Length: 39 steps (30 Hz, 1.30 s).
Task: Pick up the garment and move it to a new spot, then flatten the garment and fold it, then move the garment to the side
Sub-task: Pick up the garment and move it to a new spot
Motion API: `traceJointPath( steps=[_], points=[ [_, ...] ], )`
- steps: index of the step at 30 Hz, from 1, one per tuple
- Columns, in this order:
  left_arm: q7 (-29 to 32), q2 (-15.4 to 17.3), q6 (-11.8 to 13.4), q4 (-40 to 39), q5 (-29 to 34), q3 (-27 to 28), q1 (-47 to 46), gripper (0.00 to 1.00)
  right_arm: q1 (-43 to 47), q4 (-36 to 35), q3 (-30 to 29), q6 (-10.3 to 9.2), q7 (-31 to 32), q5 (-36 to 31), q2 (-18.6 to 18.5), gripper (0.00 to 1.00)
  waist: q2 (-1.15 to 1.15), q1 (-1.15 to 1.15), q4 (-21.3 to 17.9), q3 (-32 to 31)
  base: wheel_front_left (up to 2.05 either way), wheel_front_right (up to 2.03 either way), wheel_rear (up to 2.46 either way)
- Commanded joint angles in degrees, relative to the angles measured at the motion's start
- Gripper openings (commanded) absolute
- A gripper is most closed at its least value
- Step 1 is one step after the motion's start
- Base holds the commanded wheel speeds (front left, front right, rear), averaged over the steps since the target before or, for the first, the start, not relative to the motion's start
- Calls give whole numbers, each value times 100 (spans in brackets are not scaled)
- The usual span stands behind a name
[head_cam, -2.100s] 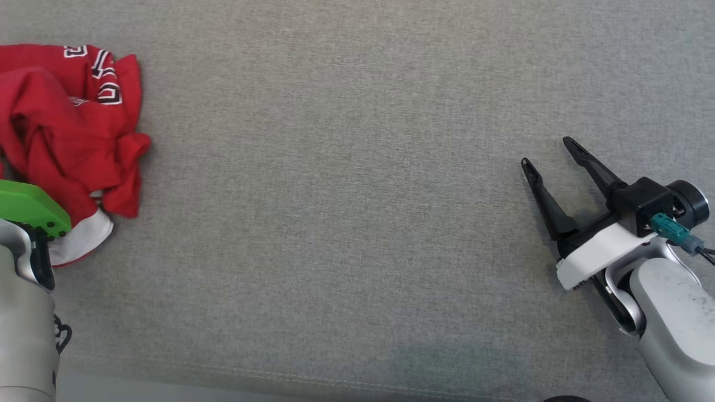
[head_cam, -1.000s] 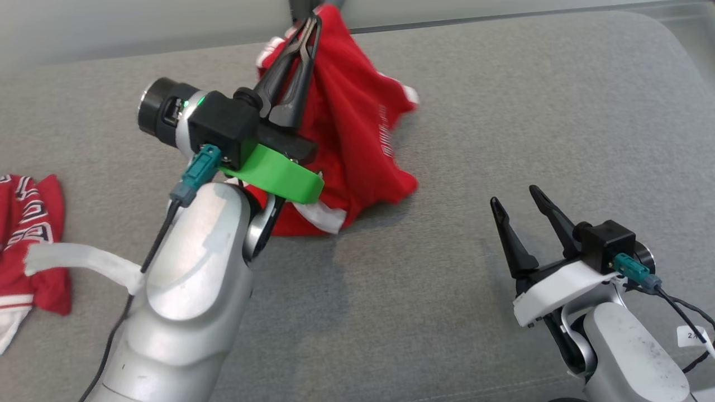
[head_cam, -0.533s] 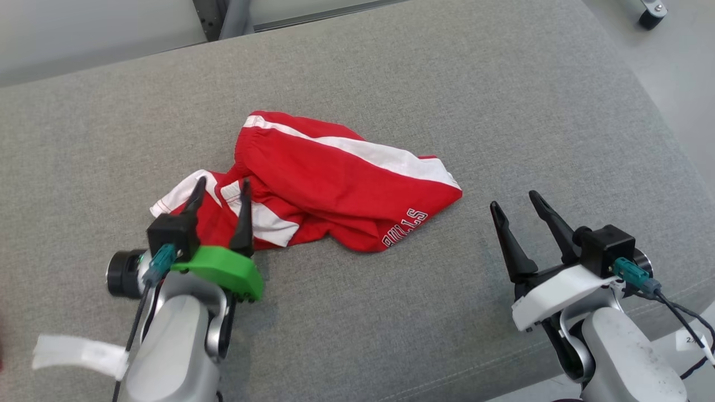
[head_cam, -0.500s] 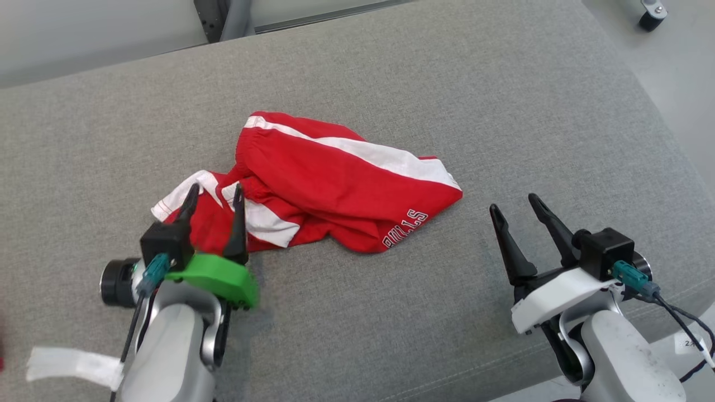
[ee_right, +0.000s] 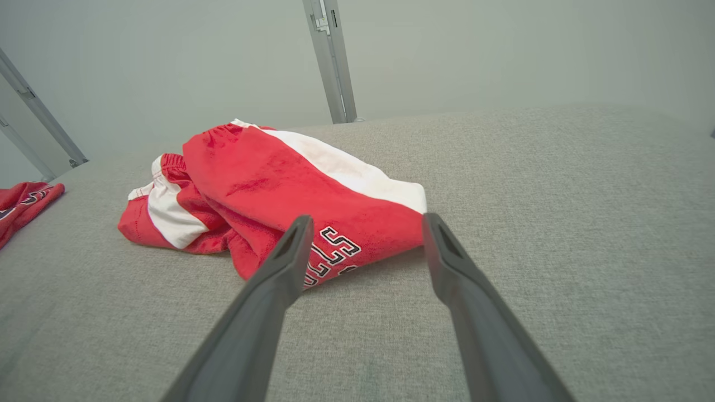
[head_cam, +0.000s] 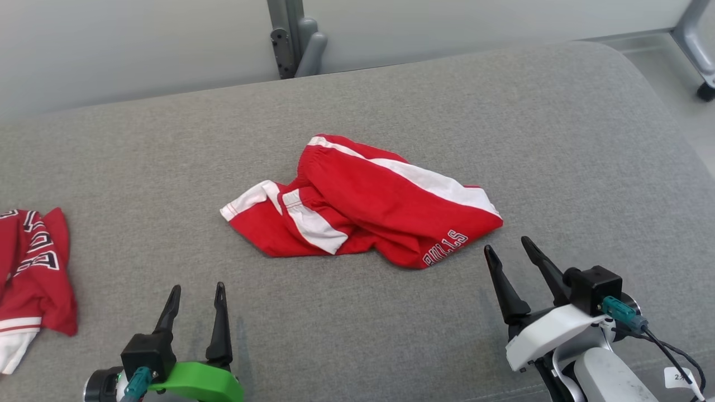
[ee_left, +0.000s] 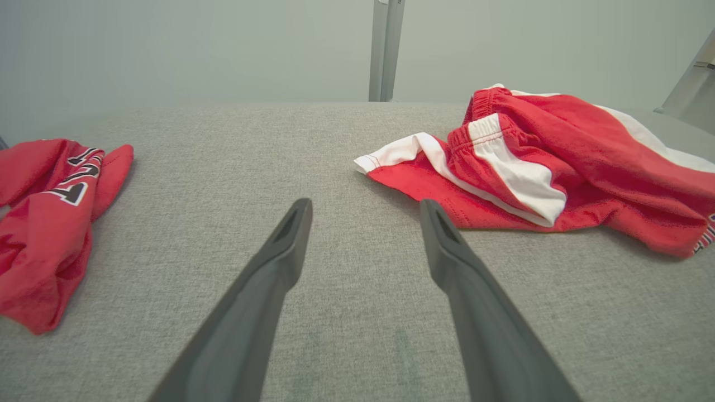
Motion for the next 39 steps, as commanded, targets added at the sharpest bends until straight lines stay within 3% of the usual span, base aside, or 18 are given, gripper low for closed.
traceJointPath(
  steps=[1,7,12,20,25,28,29,30,36,39],
  points=[
    [-4,-3,-40,-40,9,-13,8,100,58,14,-12,-8,-17,-2,-37,100,0,0,292,-219,0,0,0],
    [-4,-5,-306,49,-61,-566,-700,100,-145,-57,65,-8,-17,39,-106,100,0,0,241,176,0,0,0],
    [-3,39,-460,693,185,-1071,-1801,100,-412,-91,202,-8,-17,99,-175,100,0,0,-18,641,0,0,0],
    [-3,706,-489,2169,-304,-2493,-3253,100,-682,-131,300,-8,-17,175,-204,100,0,0,-599,1110,0,0,0],
    [-3,981,-491,2620,-444,-2799,-3734,100,-689,-143,256,-8,-17,186,-182,100,0,0,-696,1207,0,0,0],
    [-2,983,-491,2850,-535,-3033,-3824,100,-686,-110,264,-8,-17,176,-152,100,0,0,-700,1206,0,0,0],
    [-2,992,-491,2881,-600,-3149,-3856,8,-688,-101,285,-8,-17,164,-137,100,0,0,-696,1195,0,0,0],
    [-3,1007,-491,2880,-686,-3232,-3890,0,-695,-102,295,-8,-17,163,-117,100,0,0,-688,1172,0,0,0],
    [-4,1218,-487,2397,-803,-3494,-3958,0,-600,-59,283,-8,-17,191,-21,100,0,0,-593,854,0,0,0],
    [-5,1153,-487,1954,-834,-3521,-4060,0,-501,-17,268,-8,-17,208,44,100,0,0,-547,654,0,0,0]
  ],
)
